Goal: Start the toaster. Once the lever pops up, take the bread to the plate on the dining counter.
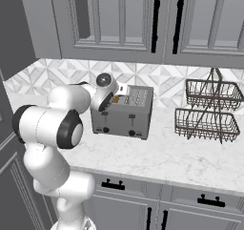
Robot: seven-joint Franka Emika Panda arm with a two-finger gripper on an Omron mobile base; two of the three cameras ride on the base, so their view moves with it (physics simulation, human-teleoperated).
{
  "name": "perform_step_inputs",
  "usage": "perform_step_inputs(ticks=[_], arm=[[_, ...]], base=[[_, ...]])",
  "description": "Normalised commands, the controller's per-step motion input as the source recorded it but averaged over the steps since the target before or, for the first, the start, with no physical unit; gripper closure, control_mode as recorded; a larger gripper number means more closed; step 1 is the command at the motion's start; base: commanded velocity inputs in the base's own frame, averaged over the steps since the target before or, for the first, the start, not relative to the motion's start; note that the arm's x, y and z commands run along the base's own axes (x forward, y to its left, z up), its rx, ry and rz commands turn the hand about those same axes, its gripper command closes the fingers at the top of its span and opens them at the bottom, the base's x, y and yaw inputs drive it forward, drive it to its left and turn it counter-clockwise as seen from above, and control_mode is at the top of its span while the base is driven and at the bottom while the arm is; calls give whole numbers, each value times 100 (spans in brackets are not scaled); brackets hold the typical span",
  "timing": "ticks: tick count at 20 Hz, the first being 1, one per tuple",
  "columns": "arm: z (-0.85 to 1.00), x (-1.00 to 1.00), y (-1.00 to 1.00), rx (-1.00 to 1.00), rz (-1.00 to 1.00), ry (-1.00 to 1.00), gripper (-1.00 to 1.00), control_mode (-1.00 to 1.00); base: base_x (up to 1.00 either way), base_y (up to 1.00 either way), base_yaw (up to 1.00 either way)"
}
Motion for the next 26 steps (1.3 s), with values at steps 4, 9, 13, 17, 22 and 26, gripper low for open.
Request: perform_step_inputs(ticks=[4, 9, 13, 17, 22, 26], arm=[[-2, 11, 0, 0, 0, 0, -100, -100], [-10, 1, 0, 0, 0, 0, -100, -100], [-8, 0, 0, 0, 0, 0, -100, -100], [-1, 11, 0, 0, 0, 0, -100, -100], [0, 18, 0, 0, 0, 0, -100, -100], [0, 4, 0, 0, 0, 0, -100, -100]], base=[[0, 0, 0], [0, 0, 0], [0, 0, 0], [0, 0, 0], [0, 0, 0], [0, 0, 0]])
